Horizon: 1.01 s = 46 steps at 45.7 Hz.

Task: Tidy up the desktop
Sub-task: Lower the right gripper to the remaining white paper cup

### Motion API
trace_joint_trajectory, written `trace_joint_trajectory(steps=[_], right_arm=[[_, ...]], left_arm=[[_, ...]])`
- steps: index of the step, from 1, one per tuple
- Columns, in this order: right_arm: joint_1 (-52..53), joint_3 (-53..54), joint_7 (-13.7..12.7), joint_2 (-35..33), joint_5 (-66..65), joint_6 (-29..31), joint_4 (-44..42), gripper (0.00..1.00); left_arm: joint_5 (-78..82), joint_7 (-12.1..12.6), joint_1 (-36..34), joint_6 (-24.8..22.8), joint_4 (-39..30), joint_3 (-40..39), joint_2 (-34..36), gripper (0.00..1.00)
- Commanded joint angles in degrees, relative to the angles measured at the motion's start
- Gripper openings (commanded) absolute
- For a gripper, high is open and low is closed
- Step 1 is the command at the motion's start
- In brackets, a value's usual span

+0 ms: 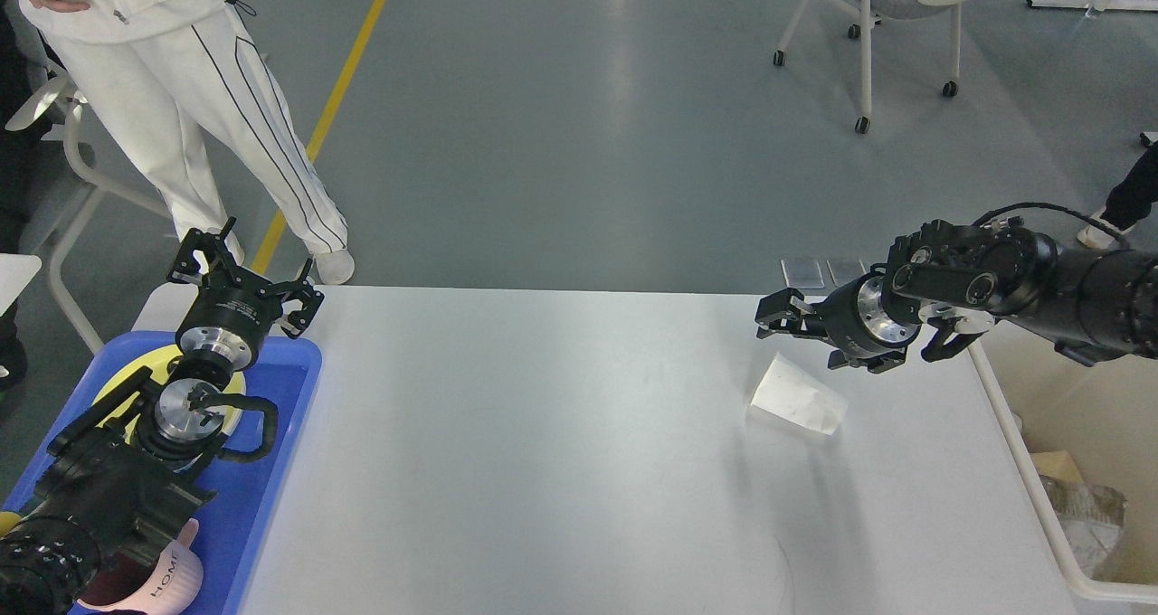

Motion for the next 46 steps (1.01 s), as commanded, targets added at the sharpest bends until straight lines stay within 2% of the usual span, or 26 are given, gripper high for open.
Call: trace_joint_trajectory(steps=[1, 5, 9, 17, 25, 38, 41, 46], right_arm=[[-6.59, 2.04, -1.85, -0.83, 1.43, -0.36, -6.26, 1.00], [-9.58, 2.48, -4.23, -1.62, 7.66, -0.36, -9.96, 1.00], [-12.31, 2.57, -4.06, -2.15, 12.42, -0.45, -10.67, 1.00], [-16.00, 4.15, -4.32, -1.54, 13.57, -1.41, -11.98, 1.00], [-19.87, 9.42, -7.13, -0.66, 18.66, -1.41, -15.06, 1.00], [-23.39, 16.10, -8.36, -0.75, 21.48, -2.03, -17.26, 1.00], [-23.83, 18.73, -10.90, -1.01, 24.28, -3.34, -18.05, 1.00], [-24.62, 23.13, -18.72, -0.92, 32.28, -6.59, -18.49, 1.00]], left_arm=[[0.00, 0.01, 0.01, 0.00, 0.00, 0.00, 0.00, 0.98], [0.00, 0.01, 0.01, 0.00, 0.00, 0.00, 0.00, 0.98], [0.00, 0.01, 0.01, 0.00, 0.00, 0.00, 0.00, 0.98], [0.00, 0.01, 0.01, 0.00, 0.00, 0.00, 0.00, 0.98], [0.00, 0.01, 0.01, 0.00, 0.00, 0.00, 0.00, 0.98], [0.00, 0.01, 0.01, 0.00, 0.00, 0.00, 0.00, 0.98], [0.00, 0.01, 0.01, 0.00, 0.00, 0.00, 0.00, 0.98], [0.00, 0.01, 0.01, 0.00, 0.00, 0.00, 0.00, 0.98]])
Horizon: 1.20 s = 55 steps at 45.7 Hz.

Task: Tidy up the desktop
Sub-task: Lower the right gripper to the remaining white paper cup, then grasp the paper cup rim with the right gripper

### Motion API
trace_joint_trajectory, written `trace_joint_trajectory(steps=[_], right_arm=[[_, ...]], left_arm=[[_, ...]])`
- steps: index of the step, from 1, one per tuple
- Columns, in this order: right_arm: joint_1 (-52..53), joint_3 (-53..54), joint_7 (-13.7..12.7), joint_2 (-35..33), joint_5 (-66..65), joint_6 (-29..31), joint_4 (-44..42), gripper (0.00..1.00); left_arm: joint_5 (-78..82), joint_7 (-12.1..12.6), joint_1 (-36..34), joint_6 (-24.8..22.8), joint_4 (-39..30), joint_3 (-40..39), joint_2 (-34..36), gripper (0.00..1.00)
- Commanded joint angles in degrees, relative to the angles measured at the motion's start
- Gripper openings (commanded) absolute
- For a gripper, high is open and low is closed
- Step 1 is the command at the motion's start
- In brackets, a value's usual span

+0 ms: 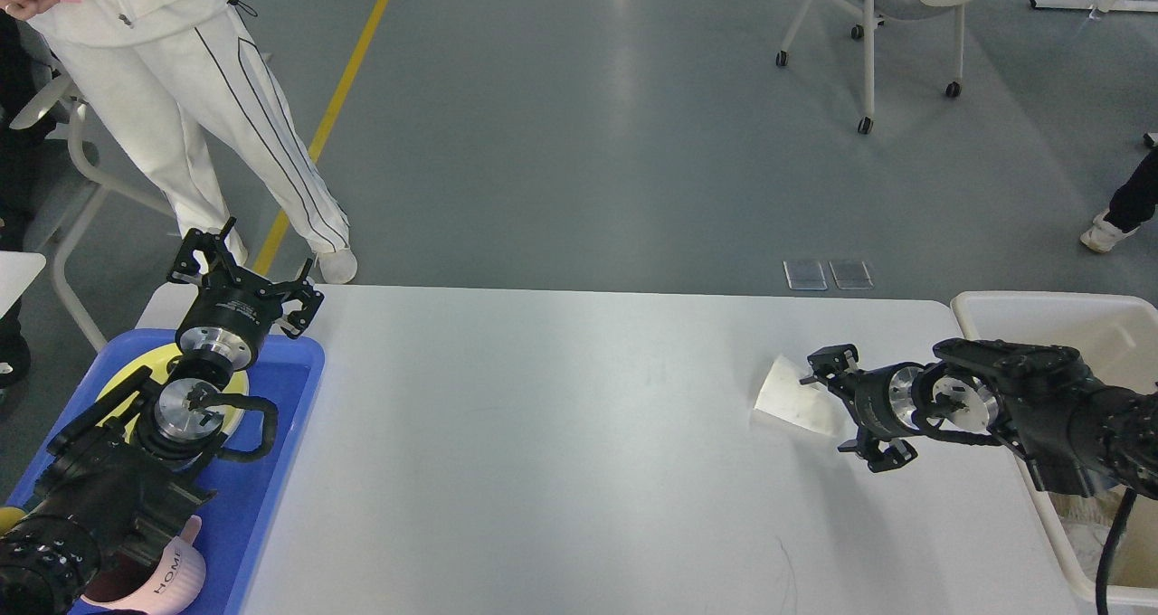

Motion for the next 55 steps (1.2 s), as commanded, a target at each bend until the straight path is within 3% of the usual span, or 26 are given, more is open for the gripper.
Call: trace_joint_trajectory(steps=[1, 4, 13, 36, 55], right_arm=[[-0.89, 4.94, -8.62, 0.10, 8.13, -4.04, -0.48, 1.00], [-0.98, 7.32, -11.18, 0.27, 9.81, -6.67, -0.48, 1.00], [-0.80, 14.70, -14.17, 0.36, 10.08, -9.75, -0.83, 1.00], [-2.03, 21.83, -14.88, 1.06, 9.99, -13.71, -5.66, 1.00], [-5.72, 26.92, -14.44, 10.20, 9.81, -14.42, -16.73, 1.00]], left_arm=[[-0.01, -0.01, 0.00, 0.00, 0.00, 0.00, 0.00, 0.98], [-0.01, -0.01, 0.00, 0.00, 0.00, 0.00, 0.00, 0.98], [-0.01, -0.01, 0.00, 0.00, 0.00, 0.00, 0.00, 0.98], [-0.01, -0.01, 0.00, 0.00, 0.00, 0.00, 0.00, 0.98], [-0.01, -0.01, 0.00, 0.00, 0.00, 0.00, 0.00, 0.98]])
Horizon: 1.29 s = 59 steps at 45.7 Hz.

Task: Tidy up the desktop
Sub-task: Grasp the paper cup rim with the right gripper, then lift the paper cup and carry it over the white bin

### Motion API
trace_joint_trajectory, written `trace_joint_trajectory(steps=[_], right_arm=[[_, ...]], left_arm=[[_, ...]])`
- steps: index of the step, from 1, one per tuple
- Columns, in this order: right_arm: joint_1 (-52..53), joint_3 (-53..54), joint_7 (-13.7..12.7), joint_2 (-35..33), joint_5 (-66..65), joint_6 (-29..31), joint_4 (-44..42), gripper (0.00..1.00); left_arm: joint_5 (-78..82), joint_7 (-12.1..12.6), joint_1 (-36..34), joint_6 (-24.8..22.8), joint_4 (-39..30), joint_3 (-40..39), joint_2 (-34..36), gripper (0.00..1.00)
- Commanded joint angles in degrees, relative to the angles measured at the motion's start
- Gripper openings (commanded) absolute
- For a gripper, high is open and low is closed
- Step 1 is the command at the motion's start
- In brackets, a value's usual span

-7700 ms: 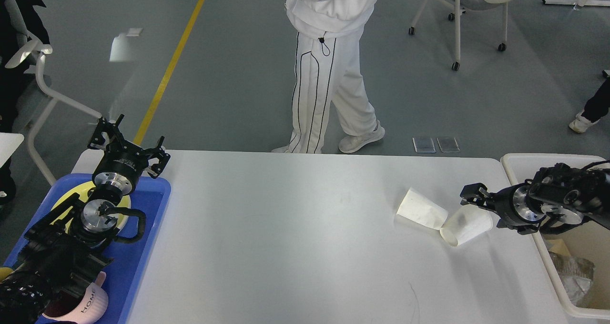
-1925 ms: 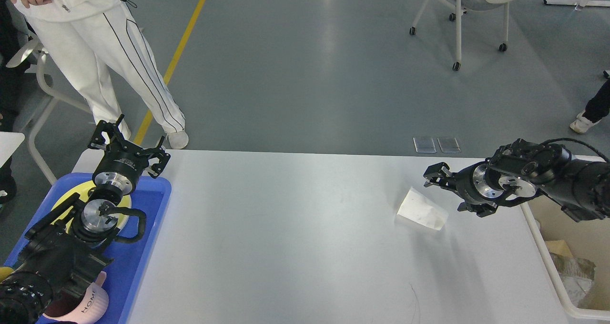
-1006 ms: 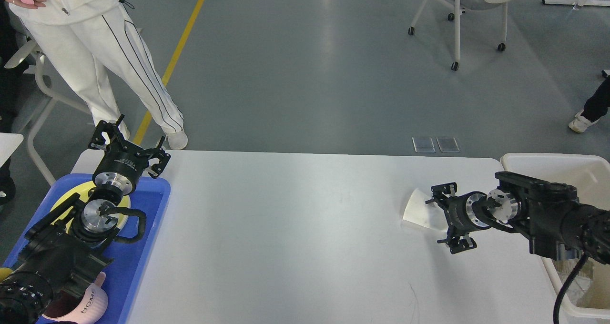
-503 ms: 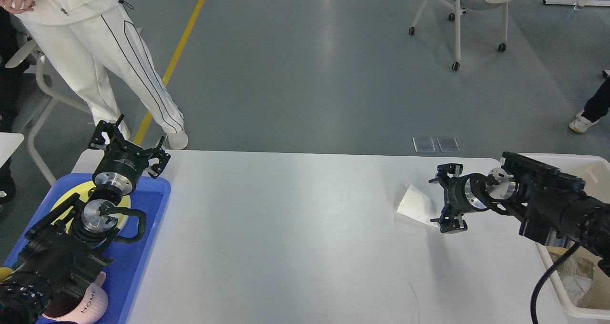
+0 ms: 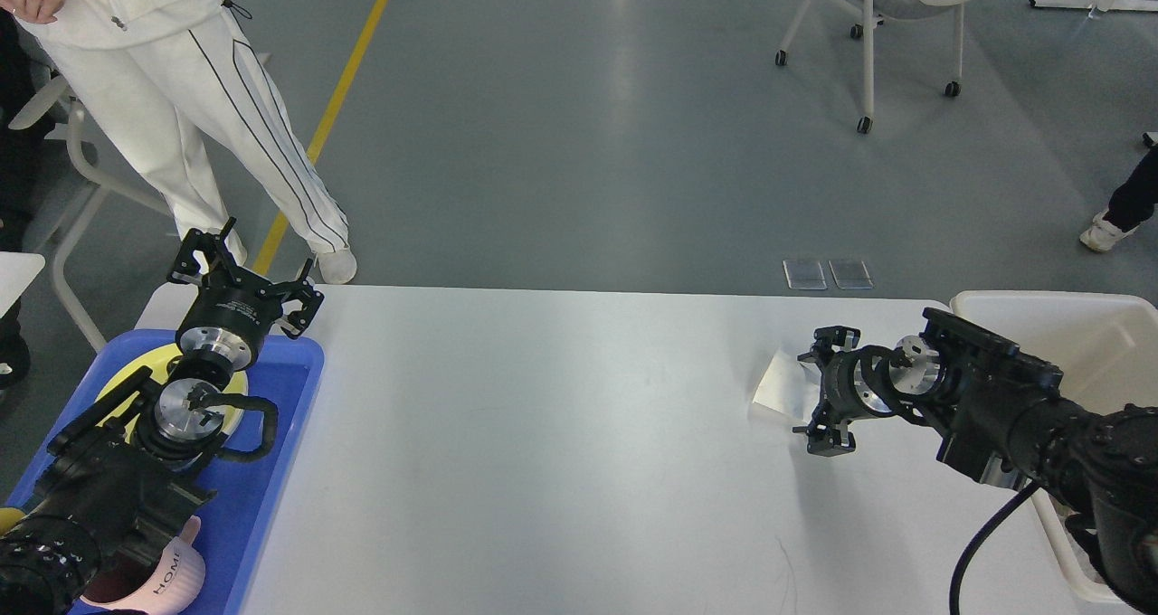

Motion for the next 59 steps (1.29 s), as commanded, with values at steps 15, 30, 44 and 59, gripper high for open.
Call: trace_joint_trajectory(steps=[15, 30, 44, 59], right_arm=[[-1.10, -0.16, 7.21, 4.82, -1.22, -1.35, -3.21, 0.00], [2.41, -0.86, 7.56, 7.11, -1.22, -1.88, -3.30, 0.00], [10.23, -4.02, 6.94, 3.16, -10.62, 0.84, 1.52, 0.00], [32.90, -17.27, 6.94, -17.93, -30.39, 21.14, 38.69, 0.00]], left_arm=[[0.01, 0.01, -0.09, 0.00, 0.00, 0.00, 0.00, 0.98], [0.01, 0.10, 0.00, 0.00, 0.00, 0.00, 0.00, 0.98], [0.01, 0.01, -0.09, 0.00, 0.00, 0.00, 0.00, 0.98], [0.01, 0.01, -0.09, 0.00, 0.00, 0.00, 0.00, 0.98]])
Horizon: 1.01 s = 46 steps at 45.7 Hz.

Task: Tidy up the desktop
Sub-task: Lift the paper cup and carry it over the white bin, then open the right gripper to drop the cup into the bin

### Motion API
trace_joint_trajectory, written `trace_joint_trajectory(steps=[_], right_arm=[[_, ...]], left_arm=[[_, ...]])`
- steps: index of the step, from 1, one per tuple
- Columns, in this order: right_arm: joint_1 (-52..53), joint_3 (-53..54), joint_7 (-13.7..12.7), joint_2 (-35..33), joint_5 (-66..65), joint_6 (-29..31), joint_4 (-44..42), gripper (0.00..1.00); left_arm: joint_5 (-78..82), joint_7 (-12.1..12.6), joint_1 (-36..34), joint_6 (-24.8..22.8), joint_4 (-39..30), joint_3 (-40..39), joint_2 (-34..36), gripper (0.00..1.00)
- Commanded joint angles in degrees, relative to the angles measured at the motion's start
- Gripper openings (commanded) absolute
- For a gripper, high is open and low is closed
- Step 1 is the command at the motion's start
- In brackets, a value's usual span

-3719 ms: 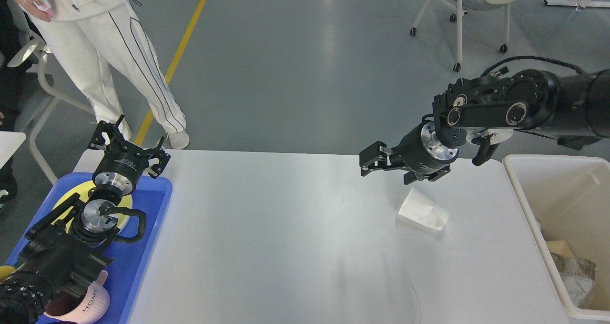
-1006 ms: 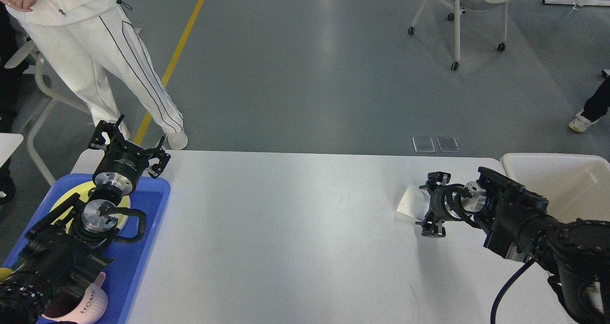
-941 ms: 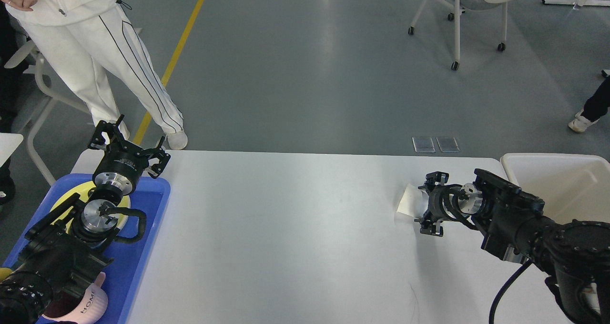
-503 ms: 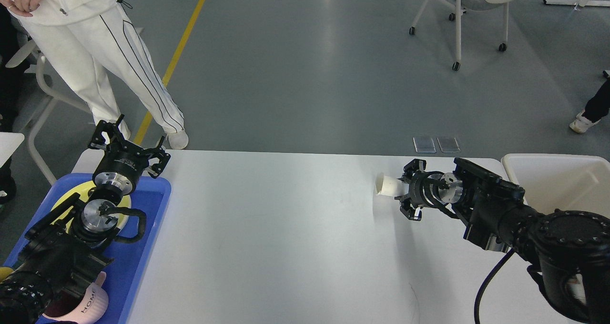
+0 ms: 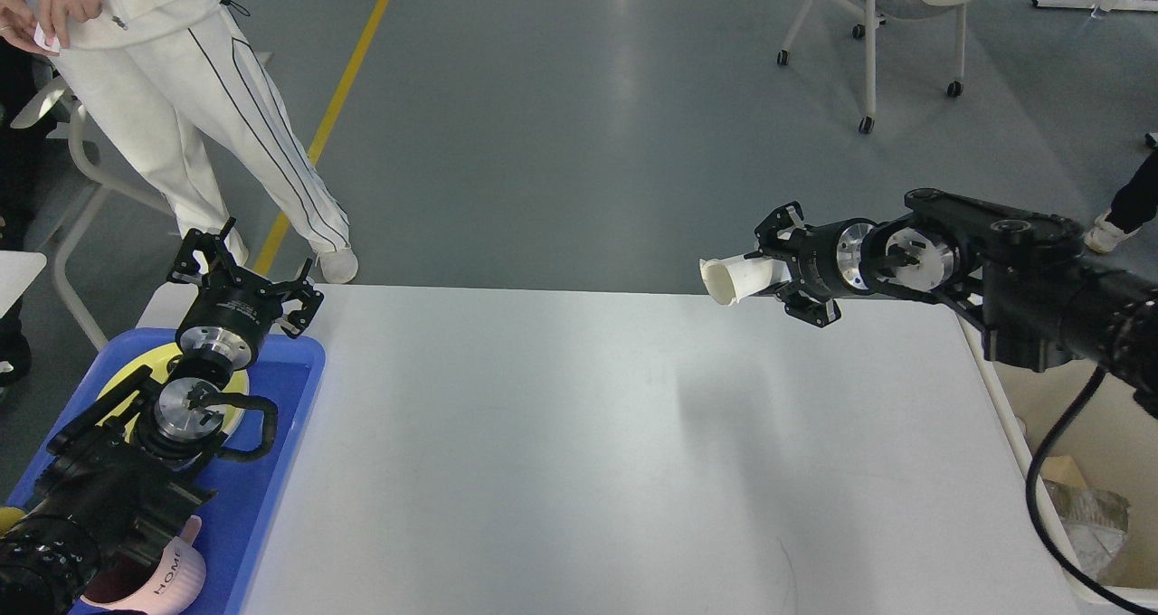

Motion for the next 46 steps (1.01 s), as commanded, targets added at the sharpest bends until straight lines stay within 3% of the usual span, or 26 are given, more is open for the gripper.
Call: trace_joint_trajectory(steps=[1, 10, 19, 32, 40, 46], right_arm=[[9.99, -9.27, 0.12, -5.08, -6.61, 5.85, 11.98, 0.00], [18.80, -15.53, 0.12, -11.23, -12.94, 10.59, 28.24, 0.00], [17.66, -16.67, 0.12, -13.34, -19.79, 11.13, 26.42, 0.00], [4.13, -16.23, 0.47, -14.49, -22.61, 6.83, 5.51, 0.00], [-6.50, -16.14, 1.17, -13.43, -22.44, -3.89, -9.96, 0.00], [-15.73, -16.06, 3.81, -8.08, -21.47, -13.56, -24.71, 0.00]], left_arm=[[0.01, -0.03, 0.03, 0.00, 0.00, 0.00, 0.00, 0.98], [0.01, -0.03, -0.05, 0.00, 0.00, 0.00, 0.00, 0.98], [0.01, -0.03, 0.03, 0.00, 0.00, 0.00, 0.00, 0.98], [0.01, -0.03, 0.03, 0.00, 0.00, 0.00, 0.00, 0.98], [0.01, -0.03, 0.03, 0.00, 0.00, 0.00, 0.00, 0.98], [0.01, -0.03, 0.03, 0.00, 0.00, 0.00, 0.00, 0.98]])
